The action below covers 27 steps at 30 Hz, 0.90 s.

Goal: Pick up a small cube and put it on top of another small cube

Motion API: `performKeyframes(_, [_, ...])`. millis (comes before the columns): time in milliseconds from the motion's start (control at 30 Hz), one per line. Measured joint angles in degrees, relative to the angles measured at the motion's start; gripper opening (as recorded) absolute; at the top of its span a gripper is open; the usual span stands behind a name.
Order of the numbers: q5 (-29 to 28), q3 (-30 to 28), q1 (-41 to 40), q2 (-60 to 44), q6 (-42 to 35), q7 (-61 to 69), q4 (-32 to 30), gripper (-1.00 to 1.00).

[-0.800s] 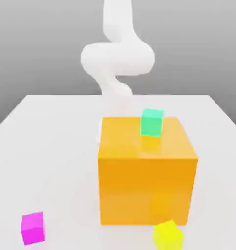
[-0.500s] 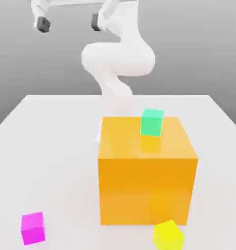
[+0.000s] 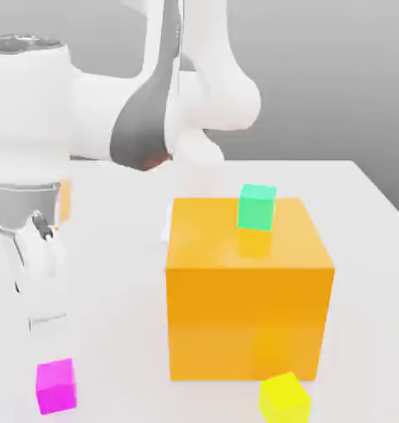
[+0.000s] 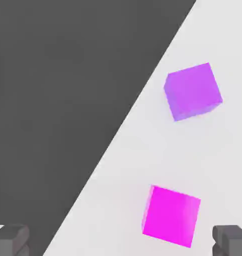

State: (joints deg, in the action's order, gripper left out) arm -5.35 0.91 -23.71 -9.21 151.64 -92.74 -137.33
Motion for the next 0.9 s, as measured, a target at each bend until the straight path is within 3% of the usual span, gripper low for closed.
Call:
performKeyframes(100, [3.7, -0.2, -1.4, -5.9, 2.5, -2.0, -0.6, 0.00])
performKeyframes(233, [4.6, -0.2, -1.9, -14.1, 8.5, -2.6, 0.6, 0.00])
performKeyframes(267, [4.6, -0.3, -1.8, -16.1, 10.1, -2.6, 1.0, -1.00])
performKeyframes(500, [4.6, -0.3, -1.8, -16.6, 10.5, -2.7, 1.1, -1.00])
performKeyframes(667, [4.6, 0.7, -2.2, -8.4, 3.9, -1.8, -0.4, -1.00])
performKeyframes(900, [-1.7, 5.2, 2.0, 2.1, -5.0, 8.4, -2.1, -1.00])
